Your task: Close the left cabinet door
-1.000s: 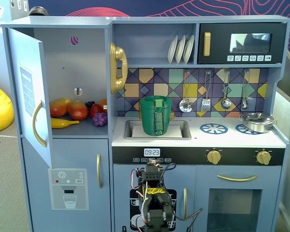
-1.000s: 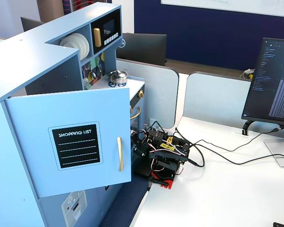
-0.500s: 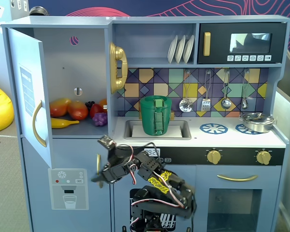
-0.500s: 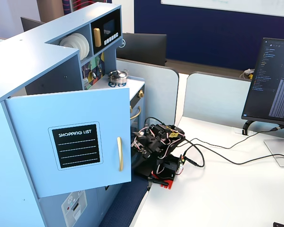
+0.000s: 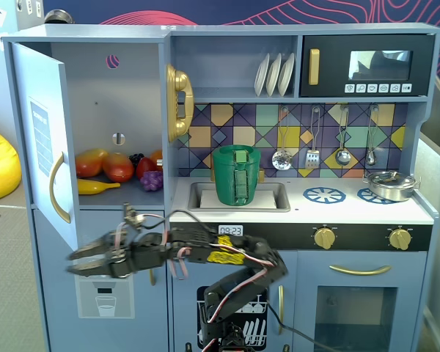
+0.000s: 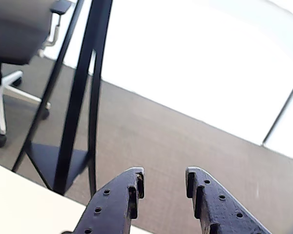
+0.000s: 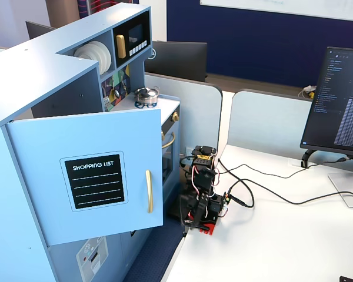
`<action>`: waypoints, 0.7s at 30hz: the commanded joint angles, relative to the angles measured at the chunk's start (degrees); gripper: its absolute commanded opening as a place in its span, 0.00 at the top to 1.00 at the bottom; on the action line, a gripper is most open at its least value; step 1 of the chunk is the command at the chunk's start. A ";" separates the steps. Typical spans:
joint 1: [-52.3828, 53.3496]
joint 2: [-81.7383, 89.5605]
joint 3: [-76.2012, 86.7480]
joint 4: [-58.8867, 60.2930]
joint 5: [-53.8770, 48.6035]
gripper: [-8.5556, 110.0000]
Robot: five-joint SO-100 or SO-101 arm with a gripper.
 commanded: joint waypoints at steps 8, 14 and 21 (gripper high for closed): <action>-4.57 -30.23 -33.66 -6.24 -2.55 0.93; -1.58 -34.98 -39.46 -5.27 -4.31 0.93; 3.60 -32.52 -35.07 -5.80 -5.27 0.93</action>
